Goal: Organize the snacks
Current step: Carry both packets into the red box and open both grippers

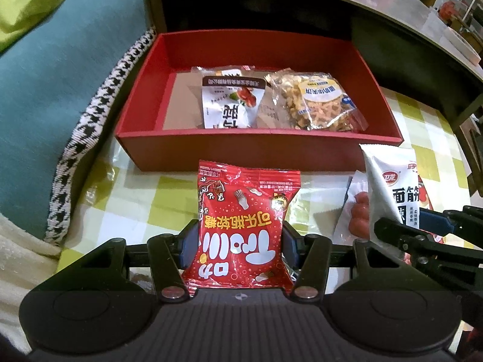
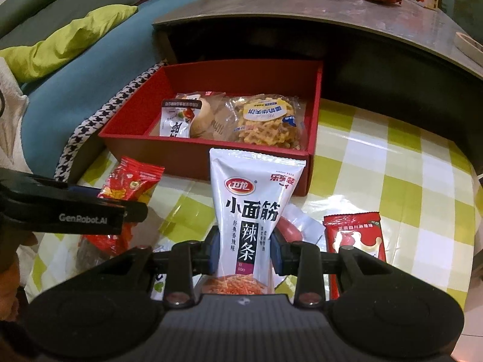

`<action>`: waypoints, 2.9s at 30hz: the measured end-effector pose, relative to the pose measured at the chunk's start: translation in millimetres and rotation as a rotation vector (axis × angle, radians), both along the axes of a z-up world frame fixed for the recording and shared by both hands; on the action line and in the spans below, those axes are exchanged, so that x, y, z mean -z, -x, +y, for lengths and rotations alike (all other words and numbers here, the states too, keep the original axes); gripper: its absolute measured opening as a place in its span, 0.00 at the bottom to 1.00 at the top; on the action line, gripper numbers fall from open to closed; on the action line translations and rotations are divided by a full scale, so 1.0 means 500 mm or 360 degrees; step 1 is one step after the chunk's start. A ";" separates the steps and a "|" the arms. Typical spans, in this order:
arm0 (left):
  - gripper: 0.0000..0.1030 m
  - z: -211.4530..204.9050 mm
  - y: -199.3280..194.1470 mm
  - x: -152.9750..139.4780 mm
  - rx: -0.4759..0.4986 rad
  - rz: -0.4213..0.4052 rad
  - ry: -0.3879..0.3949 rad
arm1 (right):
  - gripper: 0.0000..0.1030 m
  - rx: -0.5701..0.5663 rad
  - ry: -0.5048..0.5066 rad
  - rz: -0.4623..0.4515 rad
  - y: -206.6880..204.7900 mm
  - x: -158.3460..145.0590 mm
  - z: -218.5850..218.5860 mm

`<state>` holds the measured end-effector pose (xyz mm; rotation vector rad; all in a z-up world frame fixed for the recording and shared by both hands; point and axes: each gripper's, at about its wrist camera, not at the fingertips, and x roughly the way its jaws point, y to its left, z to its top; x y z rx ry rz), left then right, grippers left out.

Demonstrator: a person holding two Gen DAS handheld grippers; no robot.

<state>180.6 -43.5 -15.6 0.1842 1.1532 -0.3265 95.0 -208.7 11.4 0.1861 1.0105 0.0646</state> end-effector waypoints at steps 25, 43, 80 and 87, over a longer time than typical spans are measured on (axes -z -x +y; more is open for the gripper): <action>0.61 -0.006 -0.027 -0.054 -0.0016 -0.0160 0.0035 | 0.45 0.0032 -0.0027 -0.0134 -0.061 -0.048 -0.016; 0.61 -0.008 -0.079 -0.083 -0.0087 -0.0236 0.0072 | 0.45 0.0026 -0.0024 -0.0220 -0.119 -0.070 -0.017; 0.61 -0.051 -0.220 -0.011 -0.0184 -0.0168 0.0046 | 0.45 -0.0026 0.0008 -0.0168 -0.282 0.012 -0.029; 0.66 -0.052 -0.226 -0.011 -0.0199 -0.0183 0.0035 | 0.46 -0.0036 -0.0029 -0.0144 -0.288 0.023 -0.030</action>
